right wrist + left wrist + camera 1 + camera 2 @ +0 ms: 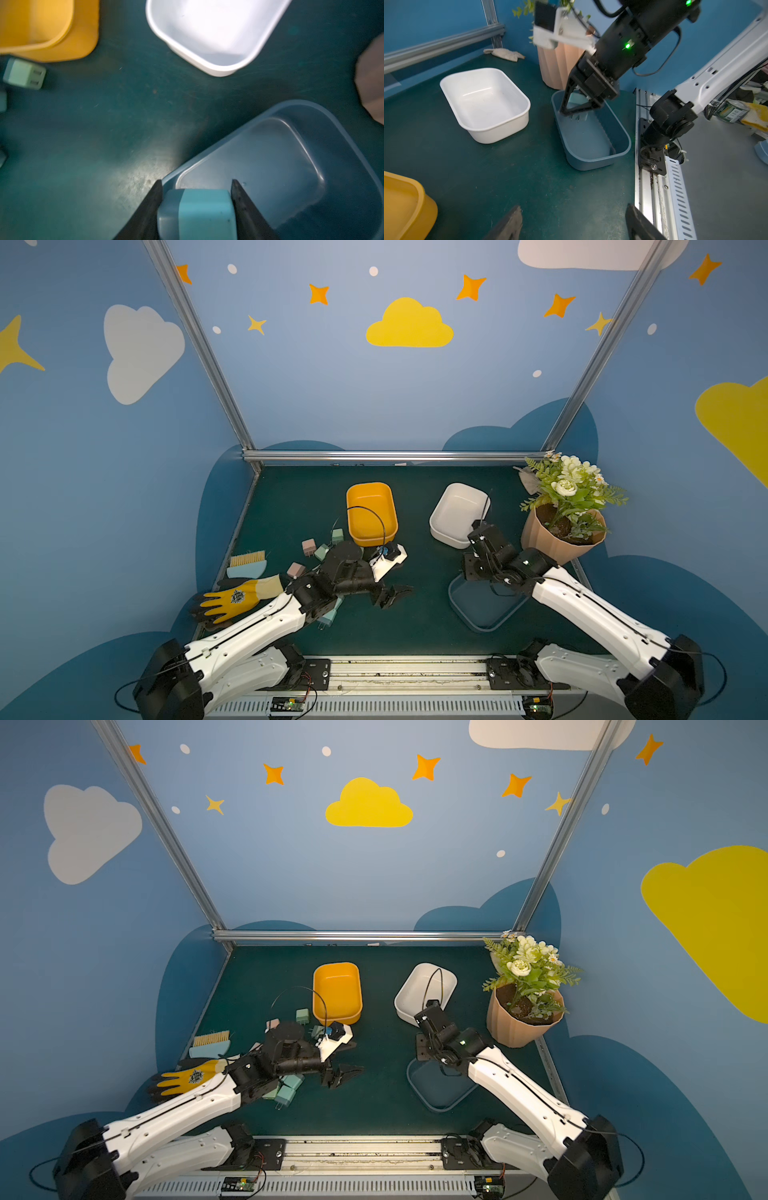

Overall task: Place the plugs by color into the storage box
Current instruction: Place the plug in the storage box.

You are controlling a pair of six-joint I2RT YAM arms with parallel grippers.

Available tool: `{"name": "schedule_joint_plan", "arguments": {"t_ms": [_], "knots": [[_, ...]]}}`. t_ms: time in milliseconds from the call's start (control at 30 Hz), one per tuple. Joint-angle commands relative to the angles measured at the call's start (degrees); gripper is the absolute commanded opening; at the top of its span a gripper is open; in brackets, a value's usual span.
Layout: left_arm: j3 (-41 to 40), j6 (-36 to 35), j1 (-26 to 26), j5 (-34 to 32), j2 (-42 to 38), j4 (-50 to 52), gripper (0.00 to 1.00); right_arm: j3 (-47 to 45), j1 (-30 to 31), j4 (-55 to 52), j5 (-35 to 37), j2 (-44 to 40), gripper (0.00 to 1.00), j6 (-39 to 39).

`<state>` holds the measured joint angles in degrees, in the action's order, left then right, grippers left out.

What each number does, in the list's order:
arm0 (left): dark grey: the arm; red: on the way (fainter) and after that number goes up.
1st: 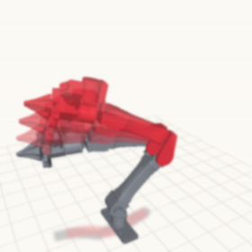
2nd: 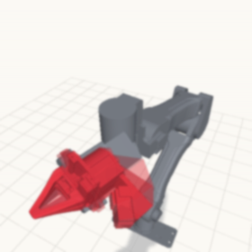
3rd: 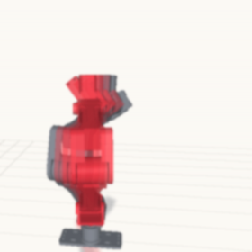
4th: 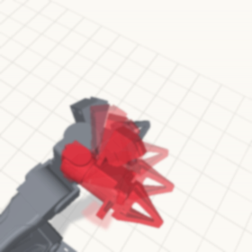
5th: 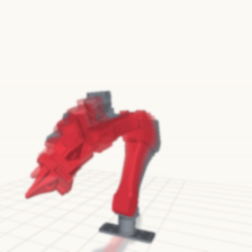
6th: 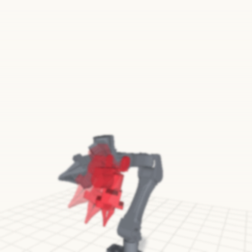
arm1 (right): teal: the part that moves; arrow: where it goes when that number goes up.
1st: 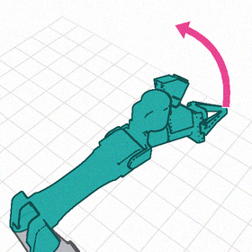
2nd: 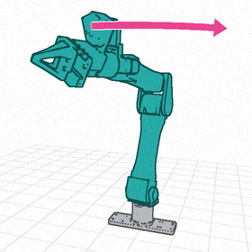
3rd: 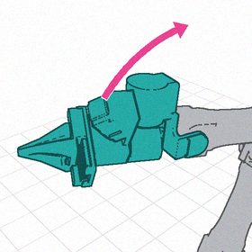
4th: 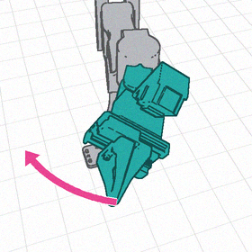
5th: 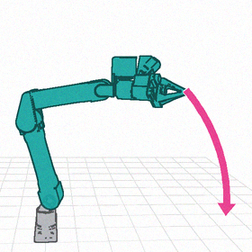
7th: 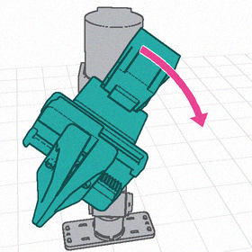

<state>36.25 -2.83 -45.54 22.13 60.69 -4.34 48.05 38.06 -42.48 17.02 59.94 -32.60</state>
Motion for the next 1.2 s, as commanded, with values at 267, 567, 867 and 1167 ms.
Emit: {"name": "schedule_joint_plan", "arguments": {"t_ms": [267,567,867,1167], "knots": [[8.2,-1.5,-4.8,1.8,10.6,-6.9,0.80,-13.2,-12.5,-0.9,8.1,-15.6,0.00,-14.5],[11.2,-2.2,-6.5,2.5,14.4,-6.0,0.81,-14.5,-18.2,0.6,3.1,-11.0,0.00,-13.5],[11.7,-2.2,-7.1,1.5,15.4,-4.9,0.81,-14.7,-20.5,5.9,0.3,-3.7,0.00,-12.1],[11.0,-2.2,-7.3,0.2,15.2,-2.7,0.81,-14.7,-22.9,8.7,0.1,1.3,0.00,-11.8]]}}
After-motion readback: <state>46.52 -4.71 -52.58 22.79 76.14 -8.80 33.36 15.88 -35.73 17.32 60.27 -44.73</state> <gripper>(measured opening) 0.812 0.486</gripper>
